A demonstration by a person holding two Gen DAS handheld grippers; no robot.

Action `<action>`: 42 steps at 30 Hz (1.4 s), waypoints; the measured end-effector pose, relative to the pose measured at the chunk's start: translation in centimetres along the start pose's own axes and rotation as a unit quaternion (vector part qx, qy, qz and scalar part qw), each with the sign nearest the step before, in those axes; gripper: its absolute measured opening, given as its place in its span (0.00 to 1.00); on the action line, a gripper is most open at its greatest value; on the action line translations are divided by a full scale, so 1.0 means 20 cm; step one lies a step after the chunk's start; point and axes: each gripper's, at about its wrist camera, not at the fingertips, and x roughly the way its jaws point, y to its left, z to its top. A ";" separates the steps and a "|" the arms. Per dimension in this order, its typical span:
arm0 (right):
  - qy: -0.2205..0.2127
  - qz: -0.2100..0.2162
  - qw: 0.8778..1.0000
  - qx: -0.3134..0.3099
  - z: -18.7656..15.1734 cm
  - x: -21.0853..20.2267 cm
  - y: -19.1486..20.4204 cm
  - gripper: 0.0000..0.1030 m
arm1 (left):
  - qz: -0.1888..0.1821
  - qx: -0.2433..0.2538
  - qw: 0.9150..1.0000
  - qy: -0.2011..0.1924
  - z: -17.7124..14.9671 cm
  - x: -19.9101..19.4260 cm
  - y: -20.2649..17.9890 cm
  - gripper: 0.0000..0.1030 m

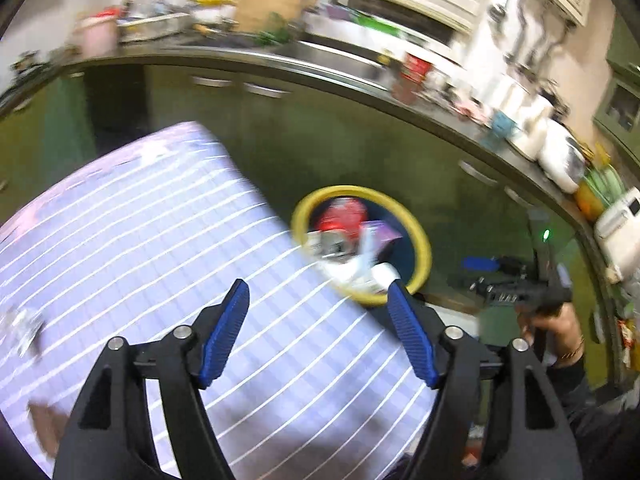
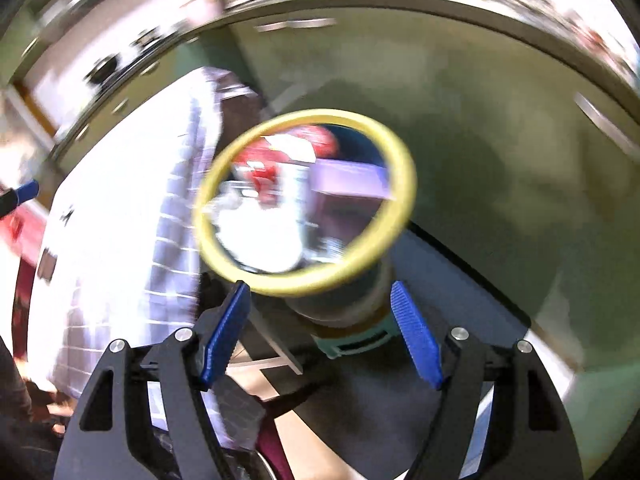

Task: Collect trash
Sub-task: 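Grasp the silver foil wrapper with the right gripper and lift it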

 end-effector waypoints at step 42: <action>0.164 0.150 0.882 -0.416 0.61 1.22 2.77 0.30 | 0.146 -0.220 0.962 -0.067 -0.97 -0.75 0.83 0.83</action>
